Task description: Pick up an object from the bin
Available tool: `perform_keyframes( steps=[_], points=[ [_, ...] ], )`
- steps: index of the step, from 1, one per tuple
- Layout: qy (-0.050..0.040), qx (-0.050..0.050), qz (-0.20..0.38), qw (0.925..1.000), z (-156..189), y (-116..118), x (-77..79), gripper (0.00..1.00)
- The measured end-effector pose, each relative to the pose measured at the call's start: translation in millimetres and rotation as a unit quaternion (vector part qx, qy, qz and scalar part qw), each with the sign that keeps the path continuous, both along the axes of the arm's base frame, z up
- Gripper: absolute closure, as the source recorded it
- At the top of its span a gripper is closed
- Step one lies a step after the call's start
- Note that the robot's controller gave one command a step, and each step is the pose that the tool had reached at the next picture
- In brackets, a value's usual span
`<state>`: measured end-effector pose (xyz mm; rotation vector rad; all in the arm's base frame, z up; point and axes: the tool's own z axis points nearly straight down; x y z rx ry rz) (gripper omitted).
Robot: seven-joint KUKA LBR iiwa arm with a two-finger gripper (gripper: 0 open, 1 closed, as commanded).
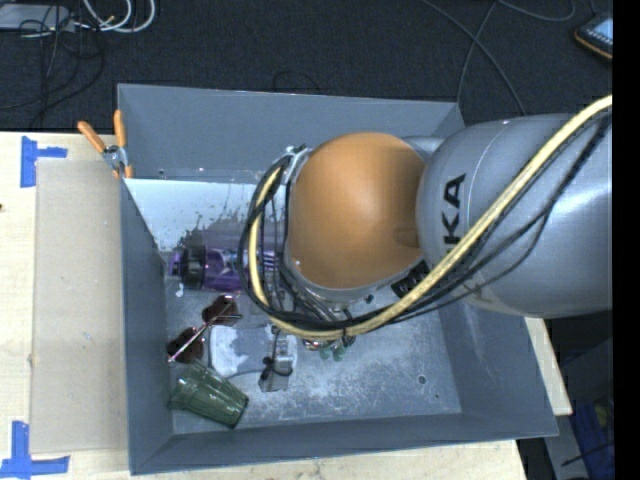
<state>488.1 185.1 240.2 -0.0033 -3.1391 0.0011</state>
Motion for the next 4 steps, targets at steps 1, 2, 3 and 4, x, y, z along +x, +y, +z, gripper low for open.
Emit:
perform_keyframes(
  steps=[1, 2, 3, 4],
  points=[
    [-0.0006, 0.0, -0.019, 0.9998, -89.8, 20.5, -5.1, 0.0],
    [-0.0031, 0.001, -0.032, 0.9995, -89.3, 44.1, -16.6, 0.0],
    [0.005, -0.002, -0.028, 0.9996, -123.9, 34.3, -14.7, 0.0],
    [-0.0077, 0.004, -0.07, 0.9975, -169.6, 29.2, -15.2, 0.0]
  ],
)
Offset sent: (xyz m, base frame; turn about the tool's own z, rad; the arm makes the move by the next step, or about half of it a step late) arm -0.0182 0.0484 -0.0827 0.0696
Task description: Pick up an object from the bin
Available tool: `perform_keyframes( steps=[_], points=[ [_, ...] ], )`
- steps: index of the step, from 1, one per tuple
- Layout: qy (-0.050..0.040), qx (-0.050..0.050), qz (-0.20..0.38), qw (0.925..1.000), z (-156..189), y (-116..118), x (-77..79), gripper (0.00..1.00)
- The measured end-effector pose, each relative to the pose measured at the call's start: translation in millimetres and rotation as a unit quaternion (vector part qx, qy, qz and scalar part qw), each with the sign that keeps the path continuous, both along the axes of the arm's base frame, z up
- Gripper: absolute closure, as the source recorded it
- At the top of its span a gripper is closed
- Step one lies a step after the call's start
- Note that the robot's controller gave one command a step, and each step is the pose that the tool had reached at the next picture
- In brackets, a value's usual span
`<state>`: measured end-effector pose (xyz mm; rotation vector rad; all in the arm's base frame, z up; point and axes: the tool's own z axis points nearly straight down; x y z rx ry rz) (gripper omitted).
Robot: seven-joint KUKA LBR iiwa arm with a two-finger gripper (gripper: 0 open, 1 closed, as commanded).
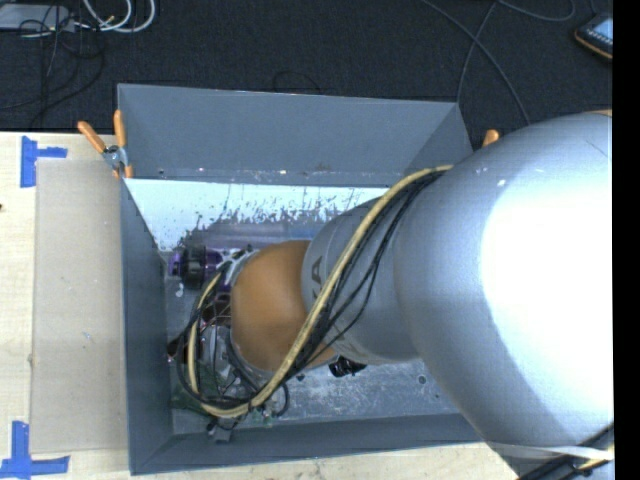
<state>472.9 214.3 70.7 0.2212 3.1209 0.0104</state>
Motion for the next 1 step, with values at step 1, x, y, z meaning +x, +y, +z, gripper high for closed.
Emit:
perform_keyframes(
  steps=[1],
  points=[
    [0.0032, -0.002, 0.022, 0.9997, 2.4, 1.9, 2.7, 1.0]
  ],
)
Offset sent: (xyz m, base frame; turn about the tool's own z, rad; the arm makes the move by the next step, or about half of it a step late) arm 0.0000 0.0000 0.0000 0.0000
